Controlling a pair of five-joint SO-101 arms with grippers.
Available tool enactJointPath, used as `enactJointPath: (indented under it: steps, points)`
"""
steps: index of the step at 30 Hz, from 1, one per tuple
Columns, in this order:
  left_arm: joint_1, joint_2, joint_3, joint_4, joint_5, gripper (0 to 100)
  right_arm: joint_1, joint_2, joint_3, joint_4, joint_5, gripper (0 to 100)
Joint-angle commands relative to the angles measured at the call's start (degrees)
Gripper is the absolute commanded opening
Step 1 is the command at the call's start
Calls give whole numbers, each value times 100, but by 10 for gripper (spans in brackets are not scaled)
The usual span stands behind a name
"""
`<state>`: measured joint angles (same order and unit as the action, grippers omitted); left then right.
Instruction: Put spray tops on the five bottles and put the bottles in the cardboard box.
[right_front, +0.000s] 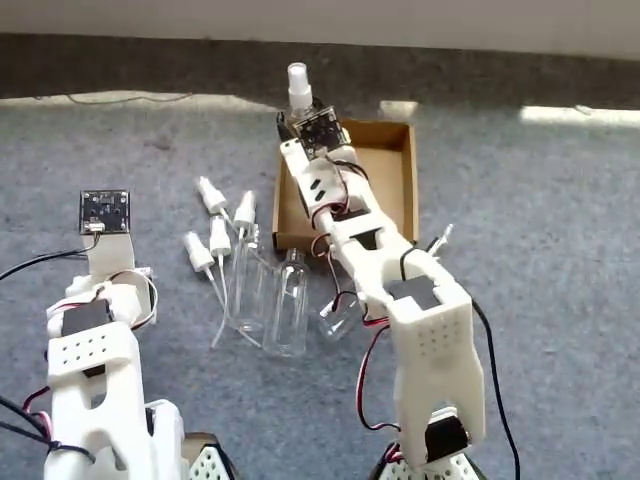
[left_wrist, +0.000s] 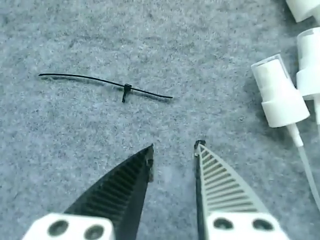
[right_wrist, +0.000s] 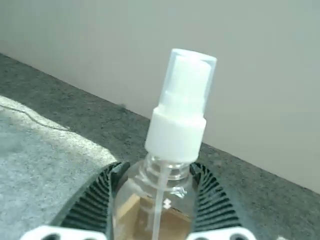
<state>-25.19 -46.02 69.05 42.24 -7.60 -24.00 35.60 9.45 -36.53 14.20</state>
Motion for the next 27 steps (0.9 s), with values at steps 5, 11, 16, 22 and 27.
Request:
enactJointPath:
  steps: [5, 11, 16, 22, 27]
  points:
    - [-40, -127, -13, -97, -53, 136, 119, -127, -312, -119, 70, 5]
    - [-40, -127, -13, -97, -53, 136, 110, -127, -312, -110, 79, 11]
    - [-40, -127, -13, -97, -53, 136, 101, -127, -312, -110, 79, 84]
    - [-40, -127, -13, -97, -53, 136, 101, -127, -312, -101, 79, 115]
    - [-40, -127, -13, -97, -53, 136, 101, -136, -312, -101, 88, 117]
